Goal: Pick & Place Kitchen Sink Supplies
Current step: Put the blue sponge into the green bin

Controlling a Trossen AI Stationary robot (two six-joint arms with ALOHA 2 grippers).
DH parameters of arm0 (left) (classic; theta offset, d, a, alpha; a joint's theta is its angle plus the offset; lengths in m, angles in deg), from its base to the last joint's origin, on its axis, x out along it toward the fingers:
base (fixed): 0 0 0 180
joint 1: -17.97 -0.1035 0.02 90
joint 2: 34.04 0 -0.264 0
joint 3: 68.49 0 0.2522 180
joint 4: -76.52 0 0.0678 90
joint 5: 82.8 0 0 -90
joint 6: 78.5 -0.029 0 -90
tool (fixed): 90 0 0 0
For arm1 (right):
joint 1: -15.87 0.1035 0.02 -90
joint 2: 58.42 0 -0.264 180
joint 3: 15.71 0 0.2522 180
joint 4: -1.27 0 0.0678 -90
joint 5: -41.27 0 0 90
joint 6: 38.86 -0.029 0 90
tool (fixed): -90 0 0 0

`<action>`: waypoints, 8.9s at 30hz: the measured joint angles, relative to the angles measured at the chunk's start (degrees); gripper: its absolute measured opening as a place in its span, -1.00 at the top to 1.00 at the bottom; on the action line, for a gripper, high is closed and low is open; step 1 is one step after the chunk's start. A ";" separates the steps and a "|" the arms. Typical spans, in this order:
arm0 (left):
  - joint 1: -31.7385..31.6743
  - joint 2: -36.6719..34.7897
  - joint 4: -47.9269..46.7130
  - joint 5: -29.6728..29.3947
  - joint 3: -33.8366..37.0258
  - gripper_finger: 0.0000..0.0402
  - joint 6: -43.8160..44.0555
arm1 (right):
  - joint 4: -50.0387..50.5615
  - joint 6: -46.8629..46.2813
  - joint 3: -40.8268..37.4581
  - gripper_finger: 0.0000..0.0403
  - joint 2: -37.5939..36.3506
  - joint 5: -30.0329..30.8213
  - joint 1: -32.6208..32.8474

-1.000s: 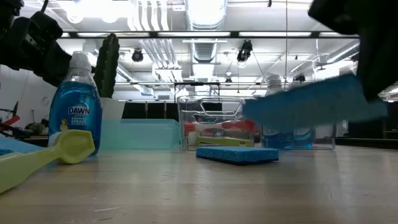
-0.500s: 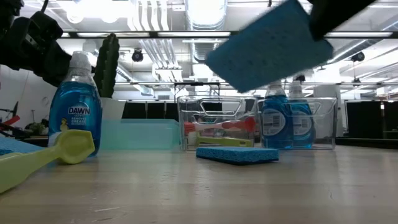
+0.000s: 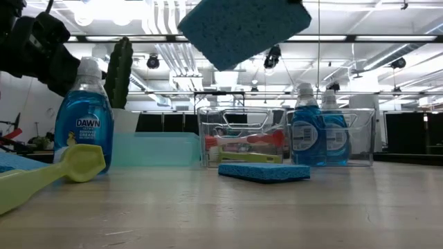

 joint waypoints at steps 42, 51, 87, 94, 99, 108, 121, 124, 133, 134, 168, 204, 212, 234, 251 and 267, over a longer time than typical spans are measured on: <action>2.02 23.85 50.67 32.17 -2.06 0.19 -22.10 | -34.25 24.65 -0.04 0.96 -6.37 -19.48 -10.86; 3.08 31.53 50.67 32.19 -7.02 0.19 -22.10 | -34.56 20.34 -0.04 0.96 -6.64 -25.81 -17.76; 3.08 35.60 52.47 29.69 -9.13 0.22 -20.51 | -36.84 14.21 -0.85 0.96 -6.26 -30.41 -23.26; 3.06 35.60 52.57 29.64 -9.13 0.33 -18.49 | -36.71 14.04 -0.94 0.96 -6.03 -30.21 -23.24; 3.06 35.59 52.57 29.64 -9.13 0.59 -18.34 | -36.84 14.19 -0.96 0.96 -6.03 -30.19 -23.22; 3.04 35.51 52.27 29.41 -9.13 0.97 -18.34 | -35.96 12.97 -0.96 0.88 -6.03 -30.12 -23.19; 3.06 33.78 51.17 13.16 -9.15 0.91 -16.71 | -21.72 5.26 -1.00 0.31 -7.93 -30.04 -21.77; 3.06 32.98 49.85 2.61 -9.15 0.92 -16.26 | -21.32 3.90 -1.45 0.27 -7.92 -30.04 -20.51; 2.93 32.20 45.26 -22.21 -9.15 0.92 -21.08 | -21.91 3.56 -1.57 0.31 -6.42 -30.01 -16.77; 2.91 32.20 44.76 -23.62 -9.15 0.92 -22.68 | -22.03 3.57 -1.57 0.32 -6.23 -29.99 -16.45; -13.05 43.83 34.47 -28.05 -9.93 0.91 -44.66 | -26.78 3.96 -4.11 0.47 -4.63 -25.48 -14.80; -24.80 68.14 21.66 -21.72 -23.71 0.91 -45.57 | -28.06 3.62 -5.53 0.60 -4.68 -25.62 -14.04; -26.47 71.99 21.57 -19.05 -23.93 0.91 -47.30 | -28.09 3.63 -5.54 0.61 -4.68 -25.60 -14.04; -26.97 78.68 15.89 -17.77 -30.28 0.66 -45.86 | -28.10 3.32 -5.54 0.61 -4.68 -25.58 -13.91; -26.97 78.20 11.67 -12.17 -30.35 0.44 -43.97 | -28.08 3.14 -5.55 0.68 -4.68 -25.58 -13.87; -26.64 74.96 4.39 -11.95 -34.12 0.07 -38.93 | -27.56 2.09 -5.94 0.65 -4.70 -25.60 -13.40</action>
